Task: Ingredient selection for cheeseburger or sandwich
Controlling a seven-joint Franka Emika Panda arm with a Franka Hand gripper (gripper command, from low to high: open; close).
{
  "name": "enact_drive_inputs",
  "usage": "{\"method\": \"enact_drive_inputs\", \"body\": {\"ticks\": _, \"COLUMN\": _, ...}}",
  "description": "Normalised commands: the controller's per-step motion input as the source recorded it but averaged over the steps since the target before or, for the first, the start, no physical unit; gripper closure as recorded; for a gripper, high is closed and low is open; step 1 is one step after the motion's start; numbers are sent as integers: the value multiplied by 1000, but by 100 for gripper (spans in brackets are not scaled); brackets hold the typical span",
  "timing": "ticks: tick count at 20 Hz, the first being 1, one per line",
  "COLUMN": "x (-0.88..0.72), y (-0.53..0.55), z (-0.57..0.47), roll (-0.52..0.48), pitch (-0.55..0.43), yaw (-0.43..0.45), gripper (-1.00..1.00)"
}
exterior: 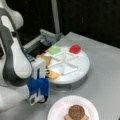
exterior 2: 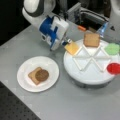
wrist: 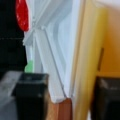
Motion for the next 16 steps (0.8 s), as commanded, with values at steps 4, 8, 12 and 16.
{"method": "enact_drive_inputs", "body": {"ticks": 4, "x": 162, "y": 5, "z": 25, "roll": 53, "pitch": 36, "yaw": -80, "gripper": 100}}
{"method": "enact_drive_inputs", "body": {"ticks": 8, "x": 176, "y": 3, "z": 51, "roll": 56, "pitch": 44, "yaw": -63, "gripper": 100}}
{"method": "enact_drive_inputs", "body": {"ticks": 12, "x": 185, "y": -33, "z": 93, "roll": 47, "pitch": 63, "yaw": -37, "gripper": 100}}
{"method": "enact_drive_inputs", "body": {"ticks": 16, "x": 193, "y": -127, "z": 160, "roll": 20, "pitch": 103, "yaw": 10, "gripper": 100}}
